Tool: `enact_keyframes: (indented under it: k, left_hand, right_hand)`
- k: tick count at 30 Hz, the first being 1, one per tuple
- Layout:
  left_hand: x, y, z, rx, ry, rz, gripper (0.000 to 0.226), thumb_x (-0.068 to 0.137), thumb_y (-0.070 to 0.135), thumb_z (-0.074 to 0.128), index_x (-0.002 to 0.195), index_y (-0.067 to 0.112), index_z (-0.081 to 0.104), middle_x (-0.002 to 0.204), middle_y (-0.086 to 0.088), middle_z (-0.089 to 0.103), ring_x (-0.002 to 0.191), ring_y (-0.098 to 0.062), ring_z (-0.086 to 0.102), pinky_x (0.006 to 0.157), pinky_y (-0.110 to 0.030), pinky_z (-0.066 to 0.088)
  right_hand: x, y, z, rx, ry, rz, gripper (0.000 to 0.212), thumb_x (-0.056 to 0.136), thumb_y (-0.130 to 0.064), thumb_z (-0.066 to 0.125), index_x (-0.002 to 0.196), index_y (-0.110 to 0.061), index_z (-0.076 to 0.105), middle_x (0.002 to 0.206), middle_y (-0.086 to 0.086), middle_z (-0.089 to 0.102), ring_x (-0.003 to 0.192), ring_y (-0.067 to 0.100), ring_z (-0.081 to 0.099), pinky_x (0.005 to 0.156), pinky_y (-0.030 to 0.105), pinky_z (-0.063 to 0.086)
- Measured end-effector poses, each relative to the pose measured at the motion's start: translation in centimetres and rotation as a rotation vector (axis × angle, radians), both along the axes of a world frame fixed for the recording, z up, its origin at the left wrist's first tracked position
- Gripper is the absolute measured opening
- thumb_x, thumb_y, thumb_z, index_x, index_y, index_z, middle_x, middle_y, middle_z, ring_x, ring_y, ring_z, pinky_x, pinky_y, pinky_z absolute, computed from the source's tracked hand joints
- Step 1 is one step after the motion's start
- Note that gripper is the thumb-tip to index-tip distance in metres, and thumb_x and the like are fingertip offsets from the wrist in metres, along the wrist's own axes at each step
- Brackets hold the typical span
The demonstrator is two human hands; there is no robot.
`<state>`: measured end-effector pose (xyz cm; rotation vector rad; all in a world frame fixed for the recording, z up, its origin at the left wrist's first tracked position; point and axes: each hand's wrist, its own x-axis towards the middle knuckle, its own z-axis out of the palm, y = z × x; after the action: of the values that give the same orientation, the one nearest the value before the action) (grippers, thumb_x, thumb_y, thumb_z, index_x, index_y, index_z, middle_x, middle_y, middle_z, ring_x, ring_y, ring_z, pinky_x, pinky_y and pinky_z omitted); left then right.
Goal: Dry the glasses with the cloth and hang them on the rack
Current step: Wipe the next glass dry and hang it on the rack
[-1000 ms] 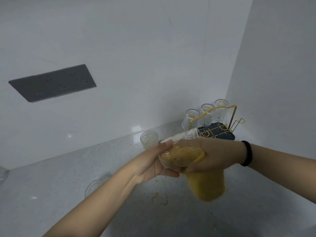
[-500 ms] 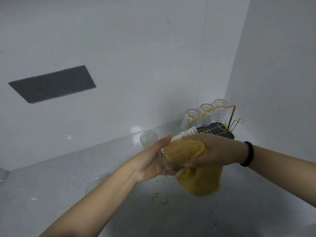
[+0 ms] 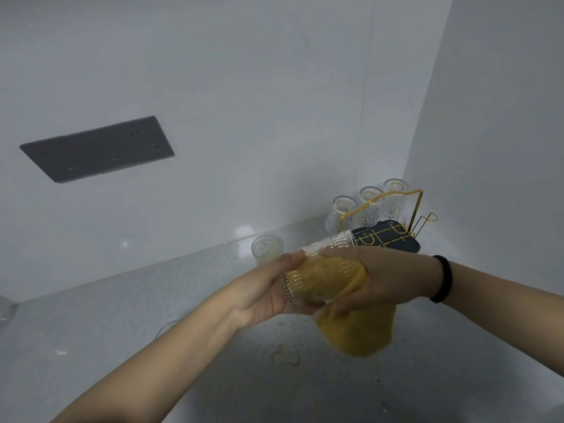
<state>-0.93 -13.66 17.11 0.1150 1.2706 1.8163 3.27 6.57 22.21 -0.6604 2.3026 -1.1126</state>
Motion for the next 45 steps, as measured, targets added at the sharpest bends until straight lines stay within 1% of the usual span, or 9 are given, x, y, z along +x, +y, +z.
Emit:
enact_keyframes:
  k: [7, 12, 15, 23, 27, 32, 36, 39, 45]
  left_hand:
    - [0.4, 0.1, -0.6, -0.173, 0.493, 0.183, 0.066, 0.065, 0.021, 0.081, 0.125, 0.017, 0.056, 0.116, -0.008, 0.069, 0.102, -0.023, 0.069, 0.08, -0.035, 0.059]
    - [0.6, 0.1, 0.4, 0.03, 0.114, 0.104, 0.025, 0.078, 0.024, 0.064, 0.095, 0.011, 0.076, 0.094, -0.013, 0.075, 0.078, -0.024, 0.073, 0.066, -0.037, 0.062]
    - [0.2, -0.3, 0.6, -0.041, 0.0, 0.021, 0.038, 0.079, 0.036, 0.063, 0.102, 0.007, 0.071, 0.095, -0.016, 0.074, 0.074, -0.027, 0.072, 0.06, -0.038, 0.062]
    - [0.7, 0.1, -0.6, -0.17, 0.53, 0.12, 0.073, 0.054, 0.025, 0.085, 0.121, 0.023, 0.057, 0.114, -0.006, 0.069, 0.097, -0.021, 0.071, 0.074, -0.034, 0.059]
    - [0.9, 0.5, 0.3, 0.067, 0.154, 0.103, 0.054, 0.06, 0.023, 0.089, 0.107, 0.008, 0.066, 0.097, -0.014, 0.074, 0.081, -0.027, 0.073, 0.067, -0.037, 0.062]
    - [0.6, 0.0, 0.0, -0.009, -0.03, -0.093, 0.064, 0.051, 0.044, 0.093, 0.099, 0.006, 0.075, 0.086, -0.021, 0.072, 0.067, -0.031, 0.071, 0.06, -0.036, 0.061]
    - [0.6, -0.3, -0.2, -0.075, 0.3, -0.042, 0.078, 0.061, 0.039, 0.09, 0.128, 0.017, 0.057, 0.121, -0.012, 0.066, 0.1, -0.027, 0.071, 0.08, -0.038, 0.06]
    - [0.9, 0.3, -0.5, -0.172, 0.589, 0.12, 0.063, 0.066, 0.018, 0.08, 0.123, 0.019, 0.054, 0.111, -0.005, 0.068, 0.089, -0.016, 0.072, 0.07, -0.027, 0.058]
    - [0.9, 0.6, 0.9, 0.072, -0.025, 0.026, 0.038, 0.077, 0.034, 0.059, 0.1, 0.006, 0.07, 0.082, -0.018, 0.07, 0.059, -0.028, 0.066, 0.05, -0.031, 0.057]
  right_hand:
    - [-1.0, 0.7, -0.5, -0.526, -0.431, -0.239, 0.039, 0.073, 0.003, 0.065, 0.111, -0.005, 0.061, 0.106, 0.015, 0.07, 0.095, 0.03, 0.068, 0.08, 0.038, 0.057]
    - [0.2, -0.1, -0.5, -0.144, -0.045, -0.052, 0.046, 0.082, -0.01, 0.068, 0.115, -0.035, 0.048, 0.11, -0.021, 0.059, 0.093, -0.012, 0.058, 0.079, 0.002, 0.043]
    - [0.1, -0.2, -1.1, 0.032, 0.156, 0.042, 0.051, 0.083, -0.025, 0.068, 0.13, -0.024, 0.046, 0.125, -0.006, 0.057, 0.097, -0.005, 0.053, 0.084, -0.001, 0.037]
    - [-0.6, 1.3, -0.5, -0.431, -0.357, -0.216, 0.039, 0.075, 0.0, 0.069, 0.111, -0.01, 0.061, 0.108, 0.012, 0.07, 0.097, 0.027, 0.068, 0.079, 0.031, 0.057]
    - [-0.2, 0.9, 0.0, -0.101, -0.007, 0.007, 0.047, 0.08, -0.017, 0.071, 0.116, -0.038, 0.049, 0.114, -0.016, 0.061, 0.098, -0.002, 0.061, 0.083, 0.007, 0.046]
    - [0.4, 0.3, -1.8, 0.118, 0.353, 0.167, 0.037, 0.089, -0.03, 0.06, 0.122, -0.014, 0.056, 0.116, 0.001, 0.06, 0.099, 0.006, 0.053, 0.088, 0.012, 0.041]
    - [-0.3, 1.3, -0.7, -0.098, 0.028, -0.078, 0.037, 0.079, -0.015, 0.073, 0.113, -0.013, 0.06, 0.106, 0.007, 0.069, 0.094, 0.019, 0.066, 0.086, 0.028, 0.054]
    - [-0.6, 1.7, 0.0, -0.367, -0.275, -0.204, 0.036, 0.077, 0.002, 0.069, 0.109, -0.014, 0.061, 0.101, 0.004, 0.071, 0.091, 0.019, 0.069, 0.079, 0.029, 0.057]
    - [0.6, 0.8, -0.2, 0.154, 0.344, 0.151, 0.036, 0.089, -0.031, 0.06, 0.124, -0.022, 0.052, 0.119, -0.009, 0.057, 0.1, -0.007, 0.051, 0.095, 0.003, 0.034]
